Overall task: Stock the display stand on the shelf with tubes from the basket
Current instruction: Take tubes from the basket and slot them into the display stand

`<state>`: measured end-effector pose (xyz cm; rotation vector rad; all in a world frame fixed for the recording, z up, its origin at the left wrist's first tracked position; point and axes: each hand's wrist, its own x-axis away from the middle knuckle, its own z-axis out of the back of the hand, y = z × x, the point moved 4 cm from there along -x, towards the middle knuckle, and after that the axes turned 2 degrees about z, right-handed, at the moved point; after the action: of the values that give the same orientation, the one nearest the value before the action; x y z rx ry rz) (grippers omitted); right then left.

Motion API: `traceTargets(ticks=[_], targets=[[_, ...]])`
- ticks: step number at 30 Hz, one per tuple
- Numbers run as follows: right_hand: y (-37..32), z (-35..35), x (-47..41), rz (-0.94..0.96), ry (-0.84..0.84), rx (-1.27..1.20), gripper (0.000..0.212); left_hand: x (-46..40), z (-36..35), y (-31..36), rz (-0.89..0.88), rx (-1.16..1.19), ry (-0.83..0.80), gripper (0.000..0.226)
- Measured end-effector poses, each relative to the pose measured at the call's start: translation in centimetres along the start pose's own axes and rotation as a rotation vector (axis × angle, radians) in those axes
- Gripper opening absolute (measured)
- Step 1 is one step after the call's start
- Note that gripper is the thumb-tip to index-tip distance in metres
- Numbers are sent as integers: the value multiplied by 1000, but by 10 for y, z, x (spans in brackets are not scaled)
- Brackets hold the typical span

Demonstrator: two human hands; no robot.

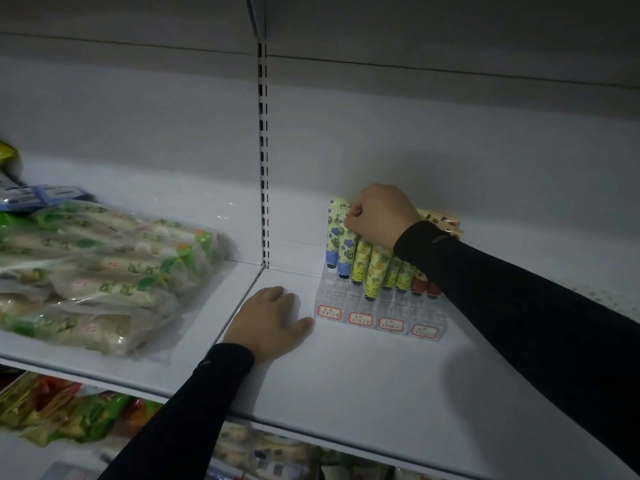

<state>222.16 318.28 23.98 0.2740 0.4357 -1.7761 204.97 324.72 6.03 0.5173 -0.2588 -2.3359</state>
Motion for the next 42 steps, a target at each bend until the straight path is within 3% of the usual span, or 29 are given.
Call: traceTargets(ticks=[10,18,35,42], targets=[[5,-6,-4,-60,2,41,19,-2,-2,-2,-11,-3,13,46],[7,-5,-9,-60,-47,35,43,-1,0,1,1,-3,-13,47],[7,-5,-8,-67,-93,22,44,2,6,3,68,14,-58,51],[7,28,6,-30,53,-67,43,7,15,8,154,93,-52,45]])
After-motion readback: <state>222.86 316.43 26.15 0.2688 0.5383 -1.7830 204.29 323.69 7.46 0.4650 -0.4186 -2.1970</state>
